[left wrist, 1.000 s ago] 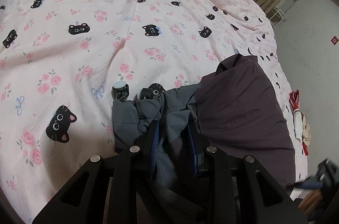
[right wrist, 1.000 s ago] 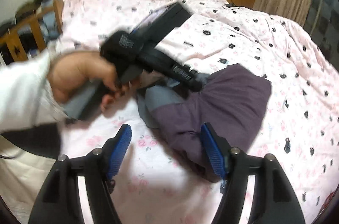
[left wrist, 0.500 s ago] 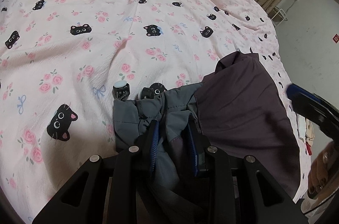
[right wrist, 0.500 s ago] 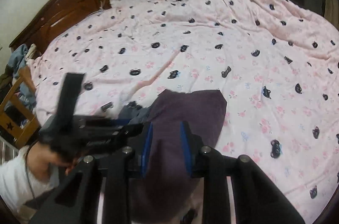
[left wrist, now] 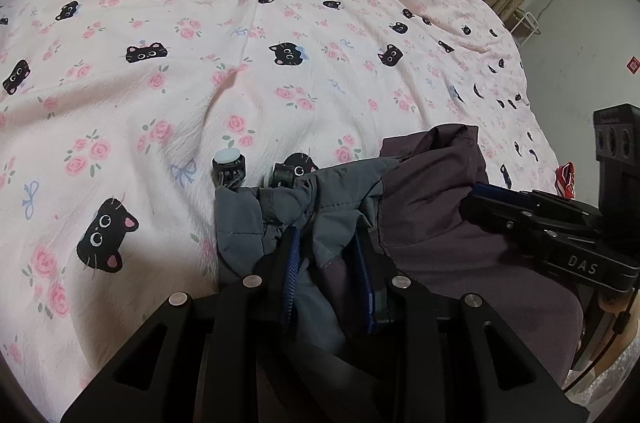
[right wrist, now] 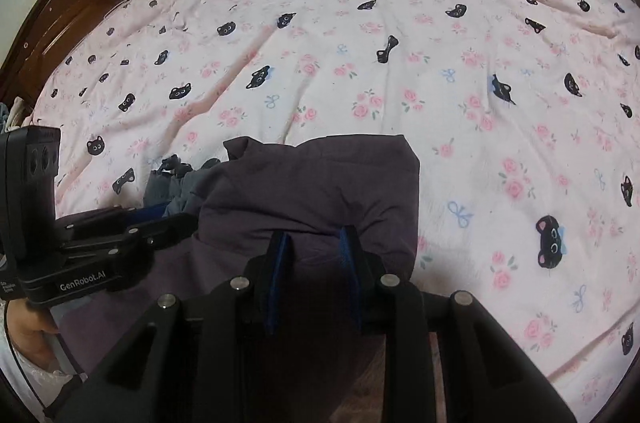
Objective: Fold clothes
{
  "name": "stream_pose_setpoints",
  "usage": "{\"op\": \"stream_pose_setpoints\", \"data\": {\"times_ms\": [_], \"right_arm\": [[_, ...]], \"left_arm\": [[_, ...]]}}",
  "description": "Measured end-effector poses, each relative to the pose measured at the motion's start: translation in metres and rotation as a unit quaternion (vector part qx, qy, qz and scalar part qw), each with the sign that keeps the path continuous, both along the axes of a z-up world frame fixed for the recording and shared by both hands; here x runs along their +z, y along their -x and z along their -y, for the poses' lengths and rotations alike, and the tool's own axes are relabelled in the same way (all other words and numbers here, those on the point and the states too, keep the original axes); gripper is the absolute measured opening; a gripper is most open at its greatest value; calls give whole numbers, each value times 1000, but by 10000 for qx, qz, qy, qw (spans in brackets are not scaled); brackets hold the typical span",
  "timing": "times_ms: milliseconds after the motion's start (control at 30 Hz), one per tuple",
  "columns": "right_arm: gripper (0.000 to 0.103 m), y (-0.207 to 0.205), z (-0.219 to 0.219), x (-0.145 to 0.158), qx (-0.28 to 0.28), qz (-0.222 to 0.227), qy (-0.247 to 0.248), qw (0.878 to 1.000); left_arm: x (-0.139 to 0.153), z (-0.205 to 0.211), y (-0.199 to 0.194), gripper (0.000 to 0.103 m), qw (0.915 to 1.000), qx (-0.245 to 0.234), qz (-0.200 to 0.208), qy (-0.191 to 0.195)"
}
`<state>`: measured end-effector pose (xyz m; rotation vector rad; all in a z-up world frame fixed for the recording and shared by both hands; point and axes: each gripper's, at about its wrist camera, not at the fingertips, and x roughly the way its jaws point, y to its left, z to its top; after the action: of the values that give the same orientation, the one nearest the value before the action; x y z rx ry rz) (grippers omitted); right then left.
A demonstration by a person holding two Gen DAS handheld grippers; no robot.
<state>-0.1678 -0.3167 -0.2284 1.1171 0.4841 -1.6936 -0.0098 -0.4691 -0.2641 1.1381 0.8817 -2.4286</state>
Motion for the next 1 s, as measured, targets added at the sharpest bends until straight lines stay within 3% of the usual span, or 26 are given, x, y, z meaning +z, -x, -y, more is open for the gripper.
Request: {"op": "stream_pose_setpoints", "data": {"times_ms": [267, 400, 733, 1000], "right_arm": [[31, -38, -36, 57, 273, -253, 670, 9971], [31, -59, -58, 72, 508, -380, 716, 9954], [31, -65, -70, 48, 594, -48, 378, 9975], [31, -70, -68, 21, 618, -72, 133, 9980]], "left_arm": [[3, 1, 0, 26, 10000, 31, 7, -48], [4, 1, 0, 26, 10000, 25, 9, -63], [3, 2, 1, 26, 9999, 30, 71, -71], [2, 3, 1, 26, 9999, 32, 78, -64]]}}
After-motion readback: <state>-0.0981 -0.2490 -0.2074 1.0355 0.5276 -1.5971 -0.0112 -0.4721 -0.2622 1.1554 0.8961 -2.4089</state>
